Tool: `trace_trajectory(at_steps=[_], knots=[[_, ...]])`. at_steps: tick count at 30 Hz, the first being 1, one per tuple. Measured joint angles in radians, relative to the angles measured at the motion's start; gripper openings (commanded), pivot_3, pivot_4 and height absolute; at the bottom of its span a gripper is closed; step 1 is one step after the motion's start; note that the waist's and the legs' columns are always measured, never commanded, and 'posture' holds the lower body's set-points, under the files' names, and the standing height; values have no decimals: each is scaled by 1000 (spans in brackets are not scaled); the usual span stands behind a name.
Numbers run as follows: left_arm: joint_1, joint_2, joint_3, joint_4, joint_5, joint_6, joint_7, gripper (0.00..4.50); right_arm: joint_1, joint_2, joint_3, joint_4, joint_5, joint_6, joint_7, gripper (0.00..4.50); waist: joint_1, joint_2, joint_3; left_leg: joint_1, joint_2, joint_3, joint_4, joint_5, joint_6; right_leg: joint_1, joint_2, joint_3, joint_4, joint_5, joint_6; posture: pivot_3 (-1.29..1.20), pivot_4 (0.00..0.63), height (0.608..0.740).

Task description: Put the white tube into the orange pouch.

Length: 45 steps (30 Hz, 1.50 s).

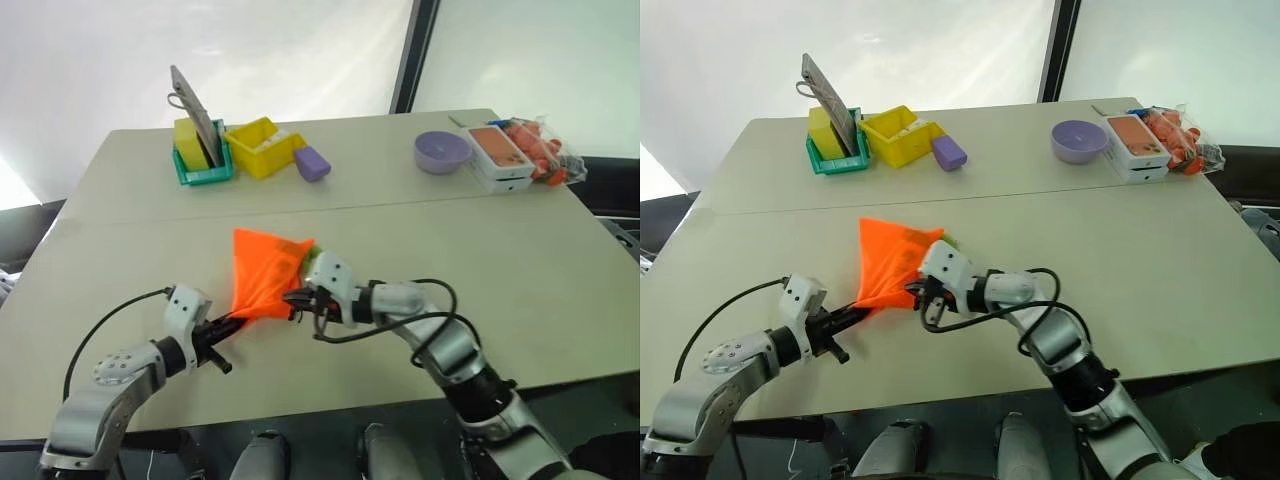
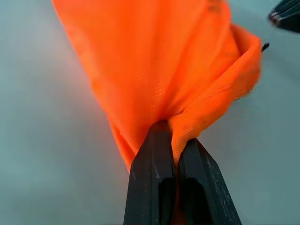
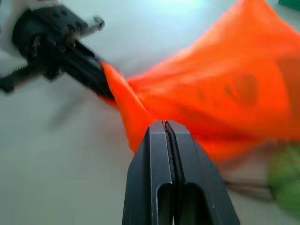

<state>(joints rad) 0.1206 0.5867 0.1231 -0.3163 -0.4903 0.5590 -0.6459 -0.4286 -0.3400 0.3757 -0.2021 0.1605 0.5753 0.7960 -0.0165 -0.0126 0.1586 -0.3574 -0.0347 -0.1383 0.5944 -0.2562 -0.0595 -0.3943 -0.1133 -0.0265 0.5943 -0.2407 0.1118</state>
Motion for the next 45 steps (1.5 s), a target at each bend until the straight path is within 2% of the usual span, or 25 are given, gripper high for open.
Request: trace_trajectory(at_steps=[11, 14, 17, 19, 31, 33, 35, 38, 39, 41, 45], knots=[[-8, -2, 9, 14, 15, -22, -6, 0, 18, 9, -5, 17, -4, 0, -52, 14, 3, 0, 0, 0, 0, 0, -1, 0, 0, 0, 0, 0, 0, 0, 0, 0, 150, 740], [-10, -3, 14, 32, 17, -27, -5, 0, 3, 15, -30, 60, -18, -30, -85, 748, 3, 0, 0, 0, 0, 0, -1, 0, 0, 0, 0, 0, 0, 0, 0, 0, 150, 740], [-16, -5, 20, 40, 16, -28, -4, 0, -20, 15, -50, 110, -47, -93, -123, 2336, 2, 0, 0, 0, 0, 0, -1, 0, 0, 0, 0, 0, 0, 0, 0, 0, 150, 740], [-19, -12, 20, 40, 14, -28, -3, 0, -31, 16, -50, 144, -78, -140, -143, 3216, 2, 0, 0, 0, 0, 0, -1, 0, 0, 0, 0, 0, 0, 0, 0, 0, 150, 740], [-44, -78, 41, 40, -37, -17, 17, 0, -103, 47, 3, 428, -218, -373, -159, 3216, 2, 0, 0, 0, 0, 0, -1, 0, 0, 0, 0, 0, 0, 2, -2, 0, 150, 740], [-44, -81, 51, 40, -44, -16, 19, 0, -107, 49, 5, 447, -228, -395, -158, 2692, 2, 0, 0, 0, 0, 1, -1, 0, 0, 0, 0, 0, 0, 2, -2, 0, 150, 740], [-43, -83, 52, 39, -48, -14, 19, 0, -112, 51, 5, 455, -236, -407, -157, 1897, 2, 0, 0, 0, 0, 0, -1, 0, 0, 0, 0, 0, 0, 2, -2, 0, 150, 740], [-39, -88, 53, 33, -74, 3, 16, 894, -112, 52, 4, 460, -240, -409, -152, 304, 2, 0, 0, 0, 0, 0, -1, 0, 0, 1, 0, 0, 0, 1, -2, 0, 150, 740], [-35, -88, 56, 28, -89, 7, 12, 1302, -111, 48, 4, 458, -243, -409, -152, 0, 3, 0, 0, 1, 0, 0, -1, 0, 0, 1, 0, 0, 0, 1, -1, 0, 150, 740], [-24, -84, 61, 5, -117, 22, -7, 2428, -100, 35, 0, 437, -247, -406, -152, 0, 4, 0, 0, 0, 0, 0, -1, 0, 0, 1, 0, 0, 0, 1, -2, 0, 150, 740], [-14, -78, 73, -13, -162, 44, -28, 4298, -58, 2, -16, 373, -246, -384, -151, 0, 6, 0, 0, 0, 0, 0, 0, 0, 0, 1, 0, 0, 0, 1, -1, 0, 150, 740]])
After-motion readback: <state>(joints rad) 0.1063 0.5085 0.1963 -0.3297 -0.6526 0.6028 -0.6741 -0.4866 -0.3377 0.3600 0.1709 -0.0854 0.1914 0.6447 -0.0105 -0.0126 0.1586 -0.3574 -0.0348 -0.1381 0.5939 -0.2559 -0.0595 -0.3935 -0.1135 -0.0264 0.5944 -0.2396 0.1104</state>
